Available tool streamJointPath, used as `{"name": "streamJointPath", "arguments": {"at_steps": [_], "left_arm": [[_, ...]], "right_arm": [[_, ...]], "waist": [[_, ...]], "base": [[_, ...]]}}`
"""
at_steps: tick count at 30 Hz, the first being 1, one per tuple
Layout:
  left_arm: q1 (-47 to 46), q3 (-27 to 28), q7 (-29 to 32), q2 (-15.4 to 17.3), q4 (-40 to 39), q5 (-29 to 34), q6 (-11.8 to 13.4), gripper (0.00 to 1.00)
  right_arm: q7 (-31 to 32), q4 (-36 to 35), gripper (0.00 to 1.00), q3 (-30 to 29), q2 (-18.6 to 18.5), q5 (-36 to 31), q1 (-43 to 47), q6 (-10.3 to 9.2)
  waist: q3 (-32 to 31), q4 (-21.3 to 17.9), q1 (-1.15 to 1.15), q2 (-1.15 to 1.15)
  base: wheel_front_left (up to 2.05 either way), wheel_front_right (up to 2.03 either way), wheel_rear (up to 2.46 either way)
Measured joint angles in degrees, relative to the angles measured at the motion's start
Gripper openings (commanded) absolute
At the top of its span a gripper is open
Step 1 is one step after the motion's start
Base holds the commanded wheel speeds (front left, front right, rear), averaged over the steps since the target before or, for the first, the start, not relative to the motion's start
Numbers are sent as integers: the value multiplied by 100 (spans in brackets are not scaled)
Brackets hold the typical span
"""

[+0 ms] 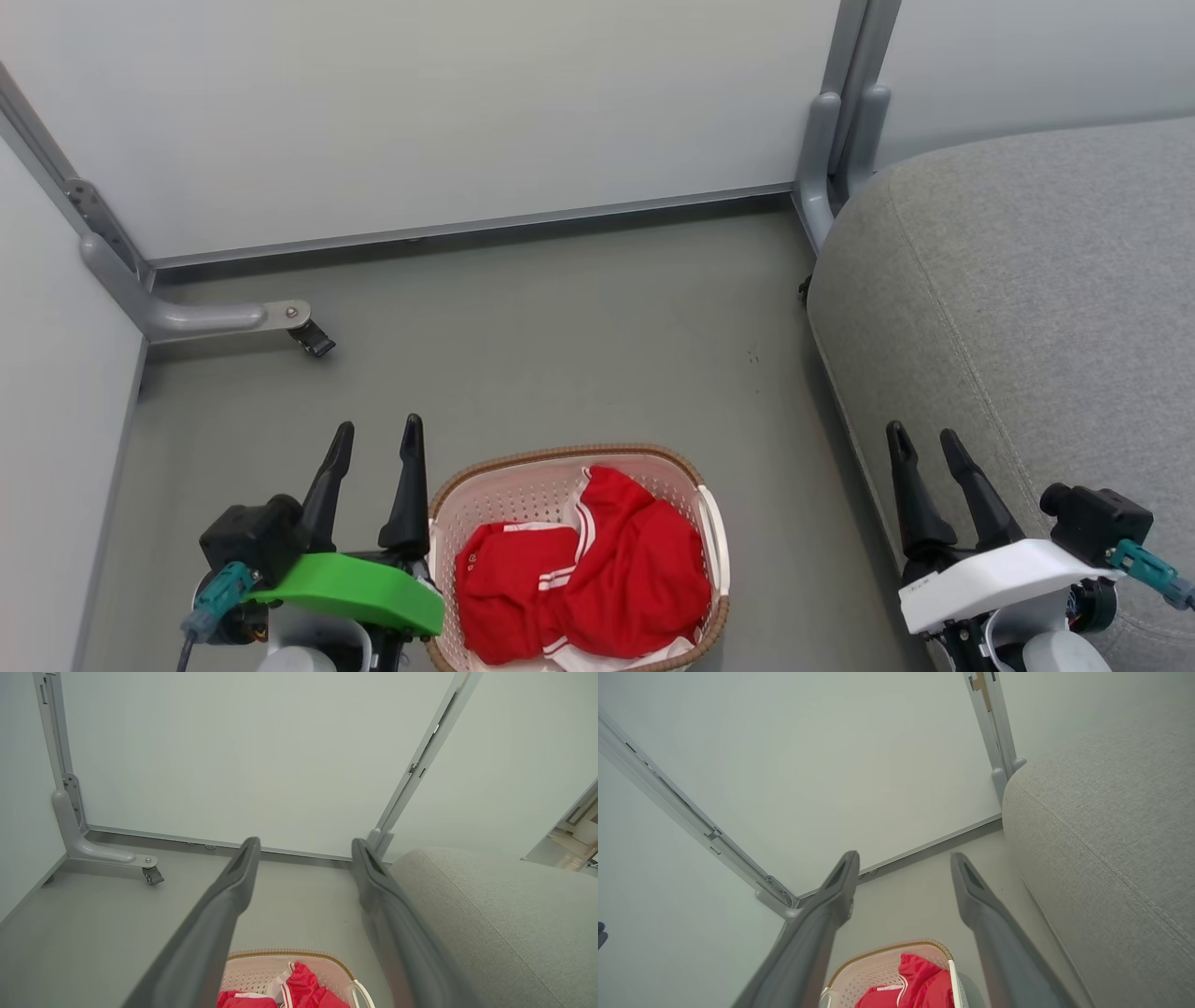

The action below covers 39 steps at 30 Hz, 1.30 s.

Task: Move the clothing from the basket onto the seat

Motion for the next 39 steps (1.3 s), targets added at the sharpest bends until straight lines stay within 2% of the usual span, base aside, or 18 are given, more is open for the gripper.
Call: {"name": "streamJointPath", "arguments": {"at_steps": [22,32,39], "left_arm": [[-4,-210,-271,11,80,1068,21,100],[-29,-290,-386,15,54,1417,47,100],[-30,-324,-447,19,54,1432,71,100]], "right_arm": [[-286,23,100,57,-15,-1074,6,0],[-394,24,100,34,-20,-1526,5,0],[-467,19,100,31,-23,-1798,5,1]], "waist": [[51,57,0,0],[107,93,0,0],[130,114,0,0]], "base": [[0,0,0],[0,0,0],[0,0,0]]}}
